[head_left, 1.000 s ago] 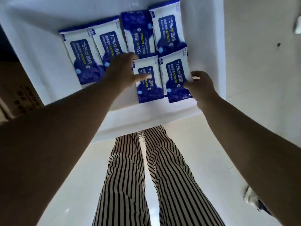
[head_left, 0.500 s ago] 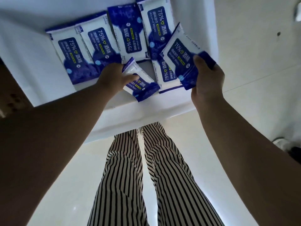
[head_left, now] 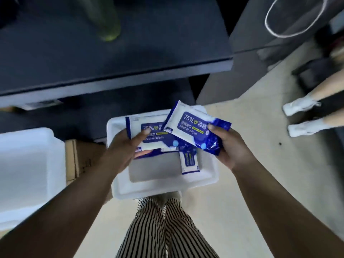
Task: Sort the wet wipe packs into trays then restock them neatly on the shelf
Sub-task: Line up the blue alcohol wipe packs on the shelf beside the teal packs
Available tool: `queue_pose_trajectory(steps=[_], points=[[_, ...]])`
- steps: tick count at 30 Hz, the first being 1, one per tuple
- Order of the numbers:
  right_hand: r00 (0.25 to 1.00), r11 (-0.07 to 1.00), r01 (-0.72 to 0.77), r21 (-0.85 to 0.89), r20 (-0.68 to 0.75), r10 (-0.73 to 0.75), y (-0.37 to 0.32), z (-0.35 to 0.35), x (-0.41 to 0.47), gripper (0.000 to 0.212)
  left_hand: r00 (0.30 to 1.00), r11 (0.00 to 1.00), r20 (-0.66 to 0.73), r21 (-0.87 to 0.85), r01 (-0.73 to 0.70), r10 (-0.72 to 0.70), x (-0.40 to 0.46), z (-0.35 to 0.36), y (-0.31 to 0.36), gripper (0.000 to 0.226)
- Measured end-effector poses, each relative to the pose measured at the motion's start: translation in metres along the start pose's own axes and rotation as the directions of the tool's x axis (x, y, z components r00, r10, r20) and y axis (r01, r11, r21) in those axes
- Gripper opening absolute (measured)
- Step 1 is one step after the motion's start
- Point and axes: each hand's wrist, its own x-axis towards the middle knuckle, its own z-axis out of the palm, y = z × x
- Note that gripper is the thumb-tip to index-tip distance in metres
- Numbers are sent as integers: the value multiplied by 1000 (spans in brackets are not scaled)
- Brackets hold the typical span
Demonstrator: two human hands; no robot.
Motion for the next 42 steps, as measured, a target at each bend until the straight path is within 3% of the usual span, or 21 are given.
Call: queue_pose_trajectory(steps=[4, 12, 15, 17, 21, 24, 31, 36, 37, 40, 42], points=[[995, 986, 90, -141, 48, -84, -57, 30, -40, 29, 993, 993, -38, -26, -111, 110, -46, -1, 58, 10], [925, 936, 305, -178, 291, -246, -144, 100, -105, 16, 956, 955, -7, -48, -293, 293, -125, -31, 157, 13], [884, 909, 375, -185, 367, -290, -171, 129, -125, 15, 933, 933, -4, -32, -359, 359, -155, -49, 194, 37], [842, 878, 438, -192, 429, -327, -190, 153, -139, 14, 903, 903, -17, -11, -429, 429, -177, -61, 222, 36], [723, 789, 590, -172, 548, -421, -224, 198, -176, 14, 833, 832, -7, 50, -553, 554, -215, -82, 274, 91], [620, 718, 689, -100, 593, -513, -247, 232, -204, 16, 752, 750, -5, 81, -657, 659, -240, -95, 313, 94], [418, 574, 818, 43, 641, -644, -313, 330, -253, 15, 481, 479, -27, 158, -863, 876, -283, -131, 426, 90], [336, 450, 893, 27, 624, -705, -351, 406, -256, 14, 408, 405, -14, 163, -900, 913, -277, -168, 492, 88], [326, 430, 903, 18, 623, -711, -357, 421, -253, 13, 408, 407, -25, 158, -900, 913, -271, -176, 504, 79], [322, 408, 913, 3, 607, -726, -371, 475, -232, 13, 415, 431, -129, 145, -891, 901, -242, -202, 540, 26], [349, 427, 904, -1, 576, -739, -377, 514, -211, 13, 406, 437, -208, 137, -889, 890, -219, -222, 563, 13]])
